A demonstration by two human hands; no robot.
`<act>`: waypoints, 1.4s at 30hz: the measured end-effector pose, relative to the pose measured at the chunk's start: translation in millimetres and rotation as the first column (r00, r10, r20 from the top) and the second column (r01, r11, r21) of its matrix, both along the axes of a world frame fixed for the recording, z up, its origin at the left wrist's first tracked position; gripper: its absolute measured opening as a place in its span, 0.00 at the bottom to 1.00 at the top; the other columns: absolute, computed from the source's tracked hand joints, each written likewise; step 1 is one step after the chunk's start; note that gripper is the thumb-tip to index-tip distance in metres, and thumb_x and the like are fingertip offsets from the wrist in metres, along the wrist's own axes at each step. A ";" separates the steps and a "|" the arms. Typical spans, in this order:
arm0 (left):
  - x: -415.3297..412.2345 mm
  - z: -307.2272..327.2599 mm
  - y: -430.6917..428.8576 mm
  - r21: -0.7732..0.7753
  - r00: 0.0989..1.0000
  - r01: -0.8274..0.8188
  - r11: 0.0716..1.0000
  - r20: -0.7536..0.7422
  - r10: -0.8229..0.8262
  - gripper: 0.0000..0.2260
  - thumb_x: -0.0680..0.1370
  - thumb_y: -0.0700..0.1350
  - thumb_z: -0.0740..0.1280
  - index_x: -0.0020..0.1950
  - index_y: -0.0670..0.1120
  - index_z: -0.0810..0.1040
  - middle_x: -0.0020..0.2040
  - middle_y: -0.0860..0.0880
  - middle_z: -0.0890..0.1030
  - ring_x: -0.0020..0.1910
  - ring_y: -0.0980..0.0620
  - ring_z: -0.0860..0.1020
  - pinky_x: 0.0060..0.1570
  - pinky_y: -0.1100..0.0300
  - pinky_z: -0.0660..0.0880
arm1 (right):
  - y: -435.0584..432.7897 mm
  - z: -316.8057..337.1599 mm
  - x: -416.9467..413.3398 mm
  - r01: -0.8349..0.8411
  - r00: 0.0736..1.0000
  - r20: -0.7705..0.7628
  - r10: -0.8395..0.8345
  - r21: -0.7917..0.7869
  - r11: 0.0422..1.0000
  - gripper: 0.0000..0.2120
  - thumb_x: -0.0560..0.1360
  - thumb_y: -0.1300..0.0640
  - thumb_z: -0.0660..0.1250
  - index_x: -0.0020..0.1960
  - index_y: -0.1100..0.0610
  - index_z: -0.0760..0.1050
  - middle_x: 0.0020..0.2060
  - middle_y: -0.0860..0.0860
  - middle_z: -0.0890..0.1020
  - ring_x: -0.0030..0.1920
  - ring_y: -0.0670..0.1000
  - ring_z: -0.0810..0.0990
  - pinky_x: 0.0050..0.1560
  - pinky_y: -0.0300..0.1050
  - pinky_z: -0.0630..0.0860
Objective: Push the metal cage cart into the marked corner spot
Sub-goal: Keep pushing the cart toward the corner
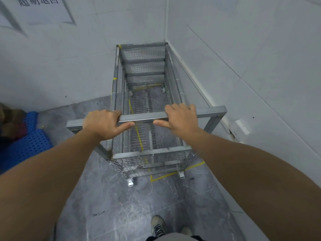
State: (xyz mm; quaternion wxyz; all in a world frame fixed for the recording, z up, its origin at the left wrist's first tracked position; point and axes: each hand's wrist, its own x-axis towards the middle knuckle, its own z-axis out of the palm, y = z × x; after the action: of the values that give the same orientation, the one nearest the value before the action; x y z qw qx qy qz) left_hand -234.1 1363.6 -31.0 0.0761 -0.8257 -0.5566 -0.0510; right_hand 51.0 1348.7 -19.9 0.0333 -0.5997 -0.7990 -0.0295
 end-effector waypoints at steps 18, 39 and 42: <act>13.3 0.4 4.0 -0.006 1.000 0.003 1.000 -0.012 -0.003 0.35 0.69 0.80 0.40 0.38 0.53 0.72 0.24 0.55 0.70 0.23 0.55 0.69 0.25 0.61 0.62 | 10.9 1.2 47.9 -0.011 1.000 0.023 0.012 -0.057 0.998 0.32 0.67 0.23 0.38 0.45 0.49 0.63 0.40 0.49 0.75 0.43 0.54 0.74 0.50 0.55 0.66; 15.3 -0.2 2.5 0.019 1.000 -0.009 1.000 -0.009 0.009 0.33 0.69 0.80 0.40 0.37 0.54 0.69 0.24 0.56 0.71 0.23 0.57 0.68 0.24 0.62 0.59 | 10.5 -4.8 47.5 0.025 0.999 0.036 -0.026 0.051 0.998 0.37 0.66 0.23 0.40 0.46 0.53 0.69 0.44 0.50 0.79 0.47 0.54 0.76 0.49 0.52 0.64; 15.6 0.7 2.2 0.019 1.000 -0.002 1.000 -0.013 0.002 0.33 0.68 0.80 0.39 0.37 0.55 0.68 0.24 0.57 0.70 0.23 0.59 0.67 0.24 0.62 0.57 | 11.4 -5.1 46.4 0.031 0.999 0.032 -0.032 0.043 0.999 0.37 0.65 0.22 0.40 0.45 0.52 0.68 0.43 0.50 0.79 0.47 0.54 0.75 0.49 0.51 0.63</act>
State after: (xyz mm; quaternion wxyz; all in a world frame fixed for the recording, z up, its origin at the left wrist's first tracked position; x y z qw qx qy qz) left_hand -218.5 1365.9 -30.3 0.0876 -0.8247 -0.5564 -0.0508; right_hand 97.4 1360.1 -25.0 0.0326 -0.6109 -0.7890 -0.0568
